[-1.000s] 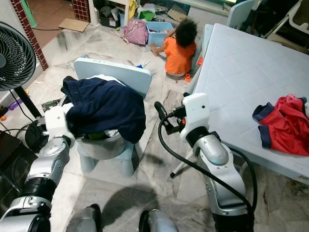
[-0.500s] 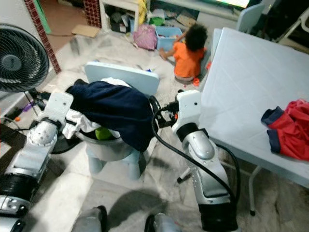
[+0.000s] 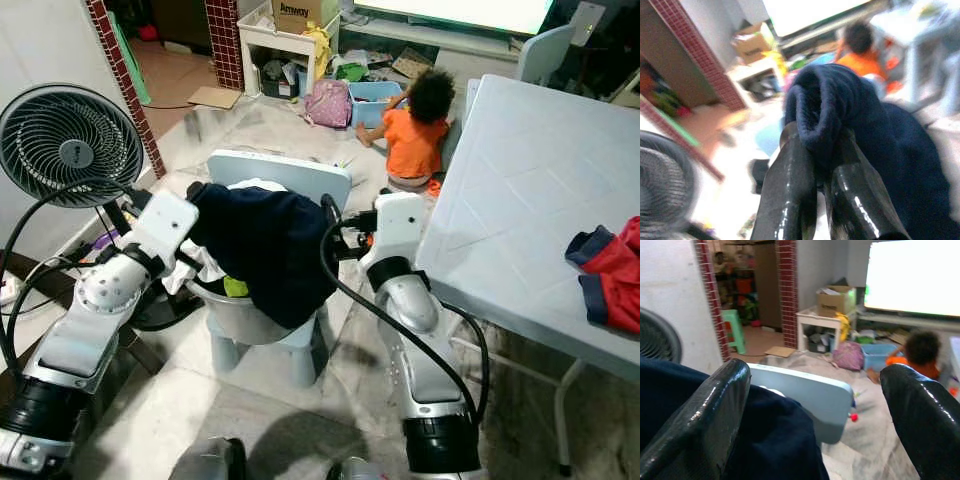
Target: Hang hanger
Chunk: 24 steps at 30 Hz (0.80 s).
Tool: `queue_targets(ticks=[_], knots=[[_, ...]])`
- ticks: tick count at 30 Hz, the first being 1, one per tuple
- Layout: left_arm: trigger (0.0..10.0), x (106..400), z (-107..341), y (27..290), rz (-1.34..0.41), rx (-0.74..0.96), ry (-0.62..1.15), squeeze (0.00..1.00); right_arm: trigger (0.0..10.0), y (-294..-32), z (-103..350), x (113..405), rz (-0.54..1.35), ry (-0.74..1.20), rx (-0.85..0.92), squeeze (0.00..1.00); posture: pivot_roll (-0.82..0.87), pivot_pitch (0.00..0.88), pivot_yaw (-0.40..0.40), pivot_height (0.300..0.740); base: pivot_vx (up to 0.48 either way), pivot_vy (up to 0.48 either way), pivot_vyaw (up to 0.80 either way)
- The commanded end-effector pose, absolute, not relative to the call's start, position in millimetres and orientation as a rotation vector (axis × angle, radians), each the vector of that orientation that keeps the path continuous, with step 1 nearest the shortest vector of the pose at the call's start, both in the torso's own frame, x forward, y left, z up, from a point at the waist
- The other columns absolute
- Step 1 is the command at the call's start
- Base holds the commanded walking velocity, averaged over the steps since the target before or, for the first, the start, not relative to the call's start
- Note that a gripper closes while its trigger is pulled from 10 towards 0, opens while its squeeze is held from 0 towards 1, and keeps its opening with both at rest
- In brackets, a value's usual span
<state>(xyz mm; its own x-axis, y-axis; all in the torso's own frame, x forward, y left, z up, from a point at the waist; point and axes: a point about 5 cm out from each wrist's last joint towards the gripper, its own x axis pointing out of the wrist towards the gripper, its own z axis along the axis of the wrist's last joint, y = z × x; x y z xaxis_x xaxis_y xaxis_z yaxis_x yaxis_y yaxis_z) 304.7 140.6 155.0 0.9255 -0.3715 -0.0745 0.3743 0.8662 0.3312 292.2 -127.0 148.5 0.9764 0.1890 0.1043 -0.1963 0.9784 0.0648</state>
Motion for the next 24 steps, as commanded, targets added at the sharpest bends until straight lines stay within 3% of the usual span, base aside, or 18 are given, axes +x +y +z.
queue_targets(ticks=[1, 2, 4, 5, 6, 13, 24], knots=[[0.4, 299.0, 148.9, 133.7, -0.455, 0.227, 0.081, 0.00, 10.0, -135.3, 145.6, 292.2, 0.138, -0.099, 0.084, 0.00, 0.06, 0.000, 0.025, 0.740, 0.000, 0.000, 0.00], [2.4, 293.6, 135.2, 125.4, -0.515, 0.154, 0.176, 0.00, 10.0, -139.7, 145.0, 292.7, 0.101, -0.106, 0.079, 0.00, 0.05, 0.000, 0.035, 0.740, 0.000, 0.000, 0.00], [2.4, 291.0, 129.5, 121.5, -0.541, 0.140, 0.211, 0.00, 10.0, -142.0, 144.5, 293.2, 0.081, -0.108, 0.079, 0.00, 0.05, 0.000, 0.042, 0.740, 0.000, 0.000, 0.00], [4.1, 288.3, 126.0, 118.4, -0.569, 0.131, 0.237, 0.00, 10.0, -144.0, 144.1, 294.1, 0.065, -0.110, 0.078, 0.00, 0.04, 0.000, 0.049, 0.740, 0.000, 0.000, 0.00], [10.0, 283.8, 121.0, 112.0, -0.620, 0.142, 0.267, 0.00, 10.0, -147.3, 143.9, 295.2, 0.042, -0.112, 0.077, 0.00, 0.04, 0.000, 0.057, 0.740, 0.000, 0.000, 0.00], [10.0, 282.8, 125.1, 97.0, -0.627, 0.112, 0.254, 0.00, 10.0, -157.3, 140.2, 299.3, -0.010, -0.091, 0.101, 0.00, 0.03, 0.000, 0.050, 0.740, 0.000, 0.000, 0.00], [10.0, 283.2, 138.4, 84.0, -0.672, 0.014, 0.209, 0.00, 10.0, -156.2, 136.6, 300.1, 0.001, -0.081, 0.110, 0.00, 0.03, 0.000, 0.047, 0.740, 0.000, 0.000, -0.75]])
